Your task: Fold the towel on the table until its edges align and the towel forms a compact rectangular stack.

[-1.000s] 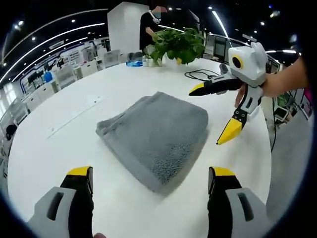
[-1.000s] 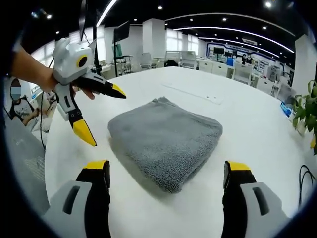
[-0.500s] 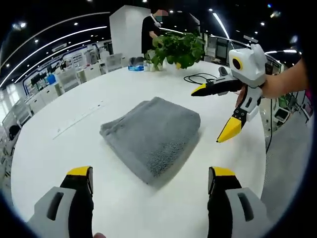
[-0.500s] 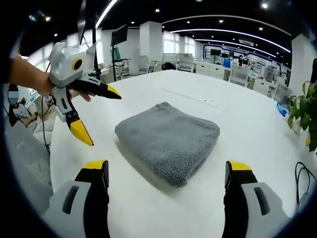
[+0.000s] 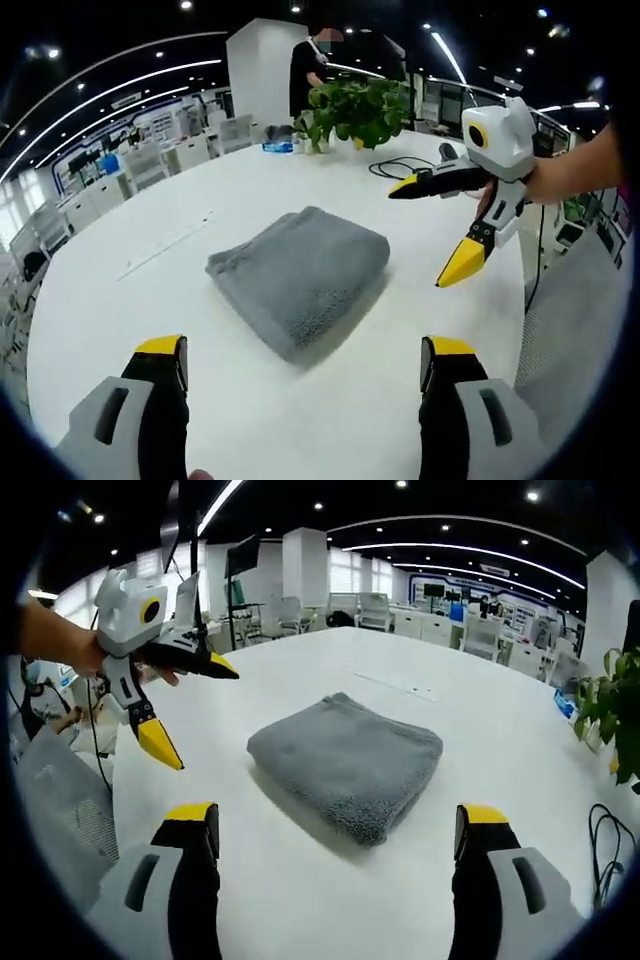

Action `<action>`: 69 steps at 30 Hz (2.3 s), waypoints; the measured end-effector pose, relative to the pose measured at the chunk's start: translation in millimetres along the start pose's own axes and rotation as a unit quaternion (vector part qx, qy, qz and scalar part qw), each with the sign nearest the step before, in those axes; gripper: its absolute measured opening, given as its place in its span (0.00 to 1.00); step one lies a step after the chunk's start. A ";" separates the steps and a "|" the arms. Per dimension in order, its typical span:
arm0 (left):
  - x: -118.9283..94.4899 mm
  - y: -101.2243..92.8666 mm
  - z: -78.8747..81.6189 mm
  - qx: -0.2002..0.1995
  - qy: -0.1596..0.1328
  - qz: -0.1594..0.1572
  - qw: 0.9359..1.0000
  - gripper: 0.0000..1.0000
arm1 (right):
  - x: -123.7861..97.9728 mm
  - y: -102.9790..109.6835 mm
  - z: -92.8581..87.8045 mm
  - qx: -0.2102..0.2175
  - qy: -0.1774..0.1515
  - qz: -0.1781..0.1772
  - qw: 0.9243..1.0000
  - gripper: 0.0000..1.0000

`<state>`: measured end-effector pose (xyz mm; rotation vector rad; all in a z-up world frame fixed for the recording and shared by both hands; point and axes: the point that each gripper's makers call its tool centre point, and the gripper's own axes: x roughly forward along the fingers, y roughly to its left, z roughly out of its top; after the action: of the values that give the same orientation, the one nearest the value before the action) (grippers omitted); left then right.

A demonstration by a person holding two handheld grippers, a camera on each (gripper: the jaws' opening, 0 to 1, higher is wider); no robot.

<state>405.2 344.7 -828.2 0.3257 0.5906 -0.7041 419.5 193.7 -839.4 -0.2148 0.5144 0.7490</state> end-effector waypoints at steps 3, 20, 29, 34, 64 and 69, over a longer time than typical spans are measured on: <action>-5.3 -4.4 -1.9 0.000 -0.003 0.001 1.000 0.99 | -7.7 8.2 4.2 0.000 -0.006 0.001 1.000 0.99; -26.0 -22.6 -13.0 -0.013 -0.013 0.010 1.000 0.99 | -26.6 25.7 4.7 0.014 -0.021 -0.002 1.000 0.99; -37.6 -30.0 -21.7 -0.030 -0.020 0.020 0.999 0.99 | -39.6 33.5 -0.4 0.029 -0.029 -0.010 0.999 0.99; -47.2 -34.0 -28.1 -0.044 -0.025 0.029 0.998 0.99 | -47.3 42.5 -4.1 0.033 -0.031 -0.013 0.999 0.99; -92.0 -57.1 -47.8 -0.061 -0.057 0.086 0.993 0.99 | -97.7 61.0 -8.5 0.047 -0.066 -0.053 0.995 0.99; -100.2 -56.7 -50.6 -0.057 -0.061 0.099 0.992 0.99 | -102.6 59.4 -9.6 0.052 -0.072 -0.060 0.994 0.99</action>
<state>285.1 378.4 -812.1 0.2305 0.4727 -0.4936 311.3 172.0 -794.9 -0.0929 0.3995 0.6138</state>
